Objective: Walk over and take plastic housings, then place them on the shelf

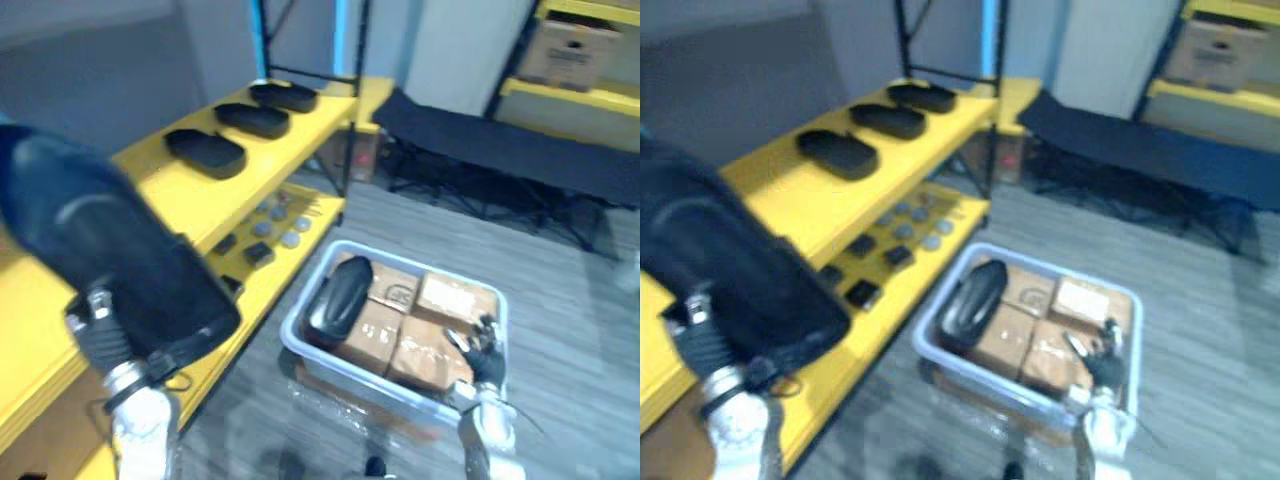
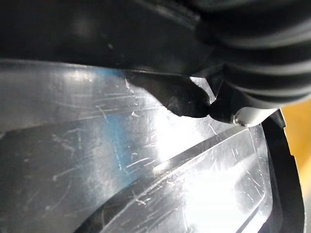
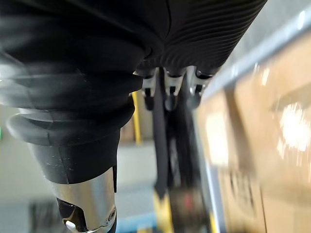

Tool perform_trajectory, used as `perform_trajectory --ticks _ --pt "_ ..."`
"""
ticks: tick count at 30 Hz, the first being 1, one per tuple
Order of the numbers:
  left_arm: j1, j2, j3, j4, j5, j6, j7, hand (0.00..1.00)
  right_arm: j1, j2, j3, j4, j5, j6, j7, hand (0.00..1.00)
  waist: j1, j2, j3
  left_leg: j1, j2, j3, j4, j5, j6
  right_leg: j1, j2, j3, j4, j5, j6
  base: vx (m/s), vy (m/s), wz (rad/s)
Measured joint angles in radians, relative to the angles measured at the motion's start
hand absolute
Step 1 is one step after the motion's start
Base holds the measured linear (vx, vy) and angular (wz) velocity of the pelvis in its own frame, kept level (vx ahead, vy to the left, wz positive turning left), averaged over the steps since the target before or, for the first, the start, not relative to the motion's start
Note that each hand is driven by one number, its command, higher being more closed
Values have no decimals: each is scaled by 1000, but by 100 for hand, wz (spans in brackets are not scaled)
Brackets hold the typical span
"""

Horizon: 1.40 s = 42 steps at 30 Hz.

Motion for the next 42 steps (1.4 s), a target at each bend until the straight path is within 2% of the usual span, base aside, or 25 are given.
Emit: perform_trajectory --ticks 1,2,4,6,8,9,10,11,13,15,20,21,23,24,25,27,28,33,36,37,40,42 --pt "28 -23 30 0 -1 0 13 100 -33 -2 21 2 -16 9 -2 0 26 5 -2 0 -7 -32 -2 8 2 14 -6 -42 0 0 0 68 6 93" --pt "43 -34 43 -1 -1 0 16 100 -49 -2 32 6 -18 14 -5 0 37 6 -3 -3 -12 -50 -2 10 3 19 -8 -60 0 0 0 37 24 86" --pt "102 -76 93 -5 -4 0 17 100 -106 5 68 27 -19 19 -23 0 87 14 -7 -18 -34 -116 -5 16 11 52 -24 -136 0 -7 9 9 35 91" --pt "151 -101 133 -25 -15 0 14 100 -135 9 84 49 -20 21 -25 0 113 13 -8 -19 -57 -139 -21 17 24 77 -43 -186 0 -28 25 18 25 95" --pt "184 -115 161 -43 -24 -1 -1 100 -132 15 80 50 -35 22 -30 0 108 11 -13 -47 -44 -72 -22 19 41 105 -60 -272 1 -37 36 24 -4 133" --pt "185 -122 174 -51 -28 -3 -20 100 -131 14 73 50 -37 26 -45 0 103 2 -17 -65 -27 -5 -18 30 53 125 -71 -333 1 -41 41 62 -1 154" --pt "185 -132 177 -61 -52 -6 -54 100 -128 13 64 50 -39 32 -65 0 104 4 -16 -85 -18 38 -17 44 49 139 -80 -384 3 -43 44 63 39 148" --pt "183 -137 177 -64 -58 -7 -68 100 -126 13 55 50 -41 34 -68 0 104 9 -13 -90 -15 48 -20 64 45 147 -84 -404 8 -43 44 48 121 126" --pt "188 -142 184 -65 -65 -7 -118 100 -114 15 52 52 -59 41 -84 0 125 16 -6 -88 -36 21 -52 122 37 152 -112 -409 36 -52 40 55 183 82" --pt "189 -155 187 -69 -75 -8 -151 100 -119 21 52 53 -91 43 -86 0 135 13 7 -90 -50 9 -52 133 42 152 -129 -408 56 -59 33 44 112 33" --pt "166 -165 179 -71 -101 -30 -194 100 -118 22 44 52 -104 43 -79 0 125 -7 45 -88 -63 -13 -50 132 43 145 -151 -373 132 -125 9 16 33 16" --pt "155 -164 167 -71 -101 -30 -197 100 -112 21 35 51 -104 43 -76 0 113 -7 55 -89 -65 -30 -54 128 48 146 -152 -332 152 -146 -3 44 87 46" --pt "118 -153 141 -70 -101 -30 -225 100 -75 22 0 34 -103 43 -66 0 76 -6 67 -92 -76 -93 -64 131 46 143 -146 -163 201 -202 -38 76 186 78" --pt "107 -142 128 -70 -101 -30 -228 100 -57 22 -11 25 -102 41 -66 0 71 -7 67 -95 -78 -114 -70 136 43 140 -141 -113 214 -210 -41 79 239 103" --pt "75 -115 99 -63 -101 -33 -239 100 -19 22 -39 2 -101 38 -65 0 50 -7 67 -105 -74 -155 -73 147 39 130 -124 -26 244 -215 -41 40 209 90" --pt "42 -84 67 -48 -101 -33 -244 100 25 21 -78 -9 -95 28 -51 0 35 9 77 -106 -56 -196 -90 185 23 113 -99 56 297 -223 -30 -11 158 85" --pt "40 -78 59 -46 -101 -33 -242 100 47 21 -90 -9 -94 27 -36 0 29 7 79 -106 -53 -207 -95 205 6 112 -97 60 318 -241 -20 -16 58 50" --pt "62 -89 5 -42 -104 -30 -237 100 69 22 -108 -46 -95 -12 63 0 26 9 105 -105 -43 -177 -68 214 -7 113 -94 88 339 -319 -5 -57 -78 -6" --pt "61 -90 -21 -44 -94 -31 -246 100 70 34 -106 -82 -97 -24 69 0 27 1 120 -113 -44 -159 -71 216 -18 115 -102 91 320 -403 29 -143 -109 -9" --pt "60 -94 -29 -44 -84 -30 -256 100 75 37 -113 -82 -96 -34 68 0 17 10 130 -121 -31 -159 -69 221 -26 111 -97 83 323 -413 59 -156 -102 12" --pt "63 -90 -11 -52 -81 -30 -267 100 87 39 -140 -82 -93 -38 65 0 24 6 132 -128 -20 -155 -58 223 -27 113 -94 78 330 -427 51 -59 -34 13" --pt "54 -83 57 -86 -56 -31 -270 100 85 49 -176 -90 -93 -54 49 0 23 -12 129 -177 -43 -130 23 190 13 112 -103 86 332 -459 13 70 37 24"
